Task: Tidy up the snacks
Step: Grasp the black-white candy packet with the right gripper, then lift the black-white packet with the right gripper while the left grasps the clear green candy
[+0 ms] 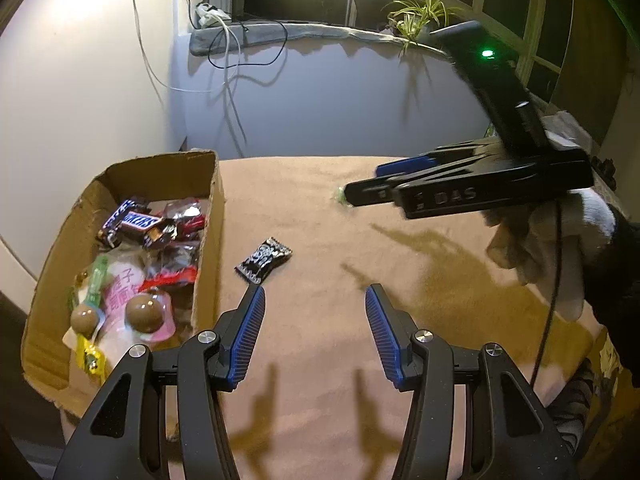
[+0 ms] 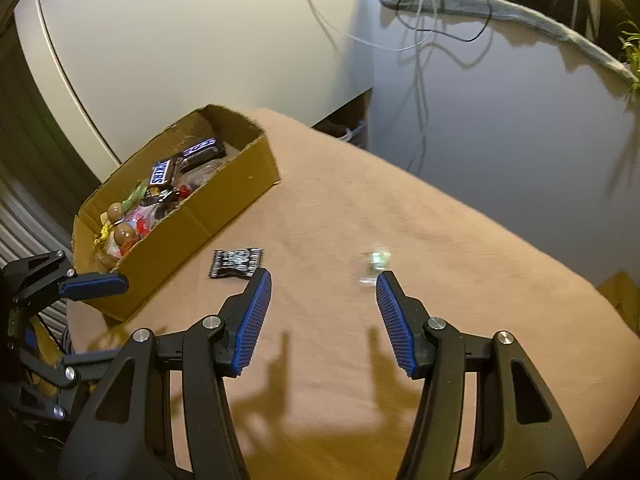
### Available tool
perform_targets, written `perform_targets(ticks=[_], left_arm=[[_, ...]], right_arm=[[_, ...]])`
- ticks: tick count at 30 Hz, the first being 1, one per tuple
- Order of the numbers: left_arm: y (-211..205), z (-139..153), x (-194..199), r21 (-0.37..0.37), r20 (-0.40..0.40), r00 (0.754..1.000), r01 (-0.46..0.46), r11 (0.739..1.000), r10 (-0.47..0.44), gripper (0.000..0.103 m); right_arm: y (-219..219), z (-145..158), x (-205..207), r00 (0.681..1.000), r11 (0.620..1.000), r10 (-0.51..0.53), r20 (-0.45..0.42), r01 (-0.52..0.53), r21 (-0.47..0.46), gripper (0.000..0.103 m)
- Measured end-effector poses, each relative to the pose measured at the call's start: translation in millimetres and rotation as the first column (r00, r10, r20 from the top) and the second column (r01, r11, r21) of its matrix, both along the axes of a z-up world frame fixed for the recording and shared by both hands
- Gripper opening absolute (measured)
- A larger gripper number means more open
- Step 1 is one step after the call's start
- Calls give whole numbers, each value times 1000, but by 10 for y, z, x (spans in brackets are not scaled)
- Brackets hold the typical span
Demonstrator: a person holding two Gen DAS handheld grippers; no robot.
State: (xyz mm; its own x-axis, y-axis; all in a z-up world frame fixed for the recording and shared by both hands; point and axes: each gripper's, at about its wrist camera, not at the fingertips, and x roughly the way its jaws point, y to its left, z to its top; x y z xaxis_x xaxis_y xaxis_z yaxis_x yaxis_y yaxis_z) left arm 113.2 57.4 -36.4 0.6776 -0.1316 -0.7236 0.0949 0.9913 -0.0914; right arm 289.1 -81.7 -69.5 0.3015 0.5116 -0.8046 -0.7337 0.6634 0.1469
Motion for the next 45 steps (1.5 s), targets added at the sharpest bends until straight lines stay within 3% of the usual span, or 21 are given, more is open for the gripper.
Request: perform_targets(ticks=[6, 18, 25, 29, 35, 45], left_arm=[[71, -13, -180, -5, -2, 1000, -5, 1000, 5, 52], [322, -5, -347, -33, 2, 999, -38, 999, 38, 52], [400, -7, -371, -44, 4, 999, -47, 998, 47, 52], [398, -9, -382, -49, 6, 999, -54, 997, 54, 52], [400, -21, -367, -51, 0, 998, -55, 997, 55, 52], [326, -25, -311, -54, -1, 999, -48, 997, 48, 52]], right_arm=[[366, -172, -141, 999, 999, 44, -11, -44, 11, 57], [1004, -471, -324, 995, 993, 104, 5, -103, -65, 55], [1083, -555, -283, 995, 992, 100, 6, -100, -82, 53], [1166, -650, -347, 991, 983, 131, 41, -124, -136, 53], [1058, -650, -394, 988, 979, 147, 56, -137, -151, 39], [824, -635, -325, 991, 986, 124, 41, -118, -117, 31]])
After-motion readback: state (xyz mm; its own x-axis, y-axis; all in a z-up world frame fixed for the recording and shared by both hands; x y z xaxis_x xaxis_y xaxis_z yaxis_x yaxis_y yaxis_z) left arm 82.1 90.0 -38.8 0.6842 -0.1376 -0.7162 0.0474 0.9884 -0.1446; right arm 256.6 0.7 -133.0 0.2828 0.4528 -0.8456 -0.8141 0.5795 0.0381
